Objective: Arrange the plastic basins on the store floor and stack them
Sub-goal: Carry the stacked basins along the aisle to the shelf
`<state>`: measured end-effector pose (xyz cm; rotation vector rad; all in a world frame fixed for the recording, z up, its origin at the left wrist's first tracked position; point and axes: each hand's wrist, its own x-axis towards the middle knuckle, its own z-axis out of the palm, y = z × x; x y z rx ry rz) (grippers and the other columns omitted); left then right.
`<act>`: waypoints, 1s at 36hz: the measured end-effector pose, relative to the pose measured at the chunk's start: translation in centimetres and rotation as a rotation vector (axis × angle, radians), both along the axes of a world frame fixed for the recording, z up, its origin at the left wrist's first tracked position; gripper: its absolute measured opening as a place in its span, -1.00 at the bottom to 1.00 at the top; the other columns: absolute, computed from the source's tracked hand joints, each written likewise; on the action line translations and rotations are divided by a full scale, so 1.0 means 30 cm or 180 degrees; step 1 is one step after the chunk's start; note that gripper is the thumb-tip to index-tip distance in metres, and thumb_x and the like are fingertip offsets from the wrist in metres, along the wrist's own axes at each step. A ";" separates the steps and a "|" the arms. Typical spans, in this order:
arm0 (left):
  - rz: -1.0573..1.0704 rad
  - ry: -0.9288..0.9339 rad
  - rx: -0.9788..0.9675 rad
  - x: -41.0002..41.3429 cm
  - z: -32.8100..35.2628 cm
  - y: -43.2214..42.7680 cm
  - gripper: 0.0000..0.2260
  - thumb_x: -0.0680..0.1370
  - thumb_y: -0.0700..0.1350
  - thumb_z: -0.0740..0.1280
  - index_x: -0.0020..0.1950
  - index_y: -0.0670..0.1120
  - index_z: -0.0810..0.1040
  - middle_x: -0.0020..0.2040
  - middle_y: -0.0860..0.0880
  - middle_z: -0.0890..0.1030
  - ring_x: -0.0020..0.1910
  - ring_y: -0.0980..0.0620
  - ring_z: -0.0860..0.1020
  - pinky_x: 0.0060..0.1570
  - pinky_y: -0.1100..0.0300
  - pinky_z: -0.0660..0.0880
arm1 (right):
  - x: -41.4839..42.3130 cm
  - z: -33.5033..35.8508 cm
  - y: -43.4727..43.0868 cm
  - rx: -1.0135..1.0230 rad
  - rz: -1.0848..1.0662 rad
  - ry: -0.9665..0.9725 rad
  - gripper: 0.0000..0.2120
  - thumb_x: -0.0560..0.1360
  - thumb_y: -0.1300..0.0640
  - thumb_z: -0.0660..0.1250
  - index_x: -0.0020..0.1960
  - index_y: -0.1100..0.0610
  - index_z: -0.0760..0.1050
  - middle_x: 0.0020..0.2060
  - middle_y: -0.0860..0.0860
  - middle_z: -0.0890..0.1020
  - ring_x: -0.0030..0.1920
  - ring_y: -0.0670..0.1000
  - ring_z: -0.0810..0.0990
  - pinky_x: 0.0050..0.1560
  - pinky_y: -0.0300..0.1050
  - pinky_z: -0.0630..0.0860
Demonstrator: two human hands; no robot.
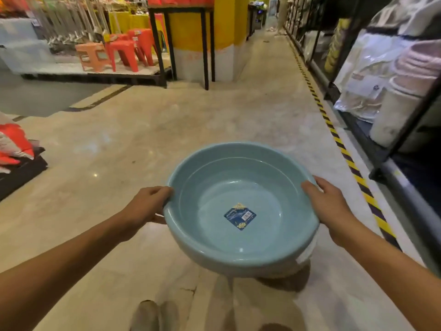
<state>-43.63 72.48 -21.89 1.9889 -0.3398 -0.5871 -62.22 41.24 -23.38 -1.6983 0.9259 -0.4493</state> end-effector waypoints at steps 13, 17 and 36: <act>-0.0383 0.0449 0.0255 0.162 -0.150 -0.460 -0.69 0.56 -0.02 0.22 0.03 -0.20 0.63 -0.13 -0.16 0.66 -0.13 -0.12 0.64 -0.11 0.03 0.61 | -0.051 -0.207 -0.264 0.0054 -0.0735 0.0025 -0.65 0.63 0.00 0.27 0.41 -0.09 0.47 0.04 -0.03 0.65 0.01 0.09 0.66 -0.05 0.05 0.62; -0.0380 0.0583 0.0240 0.190 -0.211 -0.515 -0.67 0.57 0.01 0.21 0.09 -0.19 0.62 -0.01 -0.18 0.66 -0.05 -0.15 0.63 0.01 -0.04 0.59 | -0.060 -0.265 -0.273 0.0090 -0.0829 0.0093 -0.64 0.64 -0.01 0.27 0.42 -0.07 0.46 0.07 0.00 0.65 0.03 0.09 0.66 -0.02 0.07 0.63; 0.0042 0.1344 0.0051 0.246 -0.571 -0.613 -0.67 0.47 -0.04 0.30 0.16 -0.17 0.59 0.04 -0.11 0.59 -0.06 -0.06 0.57 -0.16 0.05 0.55 | 0.018 -0.591 -0.367 -0.0077 -0.0957 0.0386 -0.61 0.63 -0.04 0.24 0.43 -0.06 0.46 0.14 0.00 0.63 0.06 0.09 0.64 0.04 0.09 0.63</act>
